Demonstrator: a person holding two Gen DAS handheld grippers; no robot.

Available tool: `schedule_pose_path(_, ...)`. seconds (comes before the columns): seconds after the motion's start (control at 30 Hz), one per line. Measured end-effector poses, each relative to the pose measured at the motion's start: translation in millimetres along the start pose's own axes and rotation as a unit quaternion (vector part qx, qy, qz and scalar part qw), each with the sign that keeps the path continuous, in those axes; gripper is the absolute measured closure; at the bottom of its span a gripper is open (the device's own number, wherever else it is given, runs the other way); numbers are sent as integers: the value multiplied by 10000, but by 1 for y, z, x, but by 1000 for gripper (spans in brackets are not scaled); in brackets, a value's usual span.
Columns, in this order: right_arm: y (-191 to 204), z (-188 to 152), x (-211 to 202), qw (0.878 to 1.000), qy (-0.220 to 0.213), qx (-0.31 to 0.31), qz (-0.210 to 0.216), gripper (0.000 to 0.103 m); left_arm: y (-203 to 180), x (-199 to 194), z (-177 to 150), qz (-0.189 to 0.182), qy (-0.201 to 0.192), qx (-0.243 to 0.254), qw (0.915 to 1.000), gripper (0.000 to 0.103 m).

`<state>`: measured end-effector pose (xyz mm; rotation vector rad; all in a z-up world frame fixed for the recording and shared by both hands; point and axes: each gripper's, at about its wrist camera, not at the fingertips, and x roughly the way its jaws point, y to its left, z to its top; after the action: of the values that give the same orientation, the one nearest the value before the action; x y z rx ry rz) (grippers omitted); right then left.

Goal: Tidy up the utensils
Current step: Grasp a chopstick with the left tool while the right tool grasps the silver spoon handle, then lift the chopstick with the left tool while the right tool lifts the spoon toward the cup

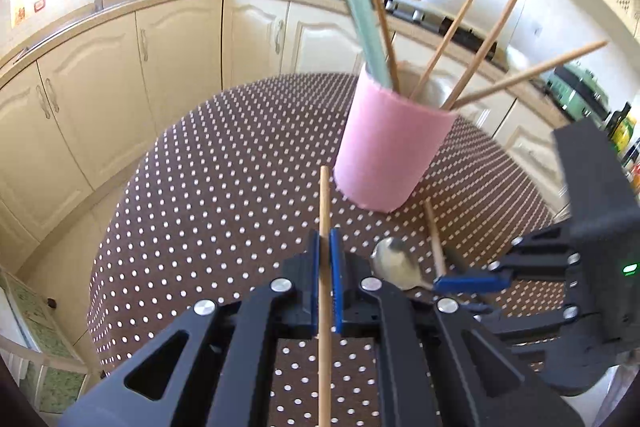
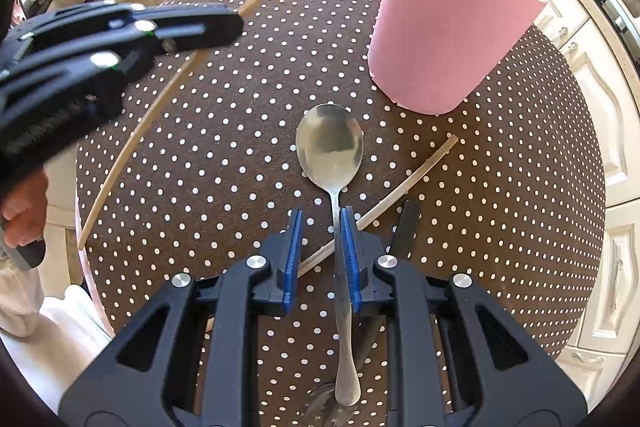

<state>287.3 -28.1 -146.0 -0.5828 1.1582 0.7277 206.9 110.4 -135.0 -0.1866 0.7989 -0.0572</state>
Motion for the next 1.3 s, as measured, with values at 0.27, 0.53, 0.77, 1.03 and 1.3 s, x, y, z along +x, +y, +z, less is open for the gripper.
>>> schedule_pose_path(0.27,-3,-12,5,9997,-166,139,-107,99,-12,-22,6,-147,-382,-1,9992,98)
schedule_pose_path(0.53,6,-26,2,9987,-410,284,-110,99,-21,-34,8,-241,-673,-31,9974,98)
schedule_pose_path(0.77,8,-19,10,9993,-152,264,-214,98,-21,-30,10,-179,-661,-40,9976,98)
schedule_pose_path(1.03,21,-31,-1,9955,-766,520,-222,99,-19,-34,13,-244,-832,-110,9962,98)
schedule_pose_path(1.3,20,-63,-59,9690,-2263,992,63,99,-27,-59,19,-502,-1393,-76,9889,98)
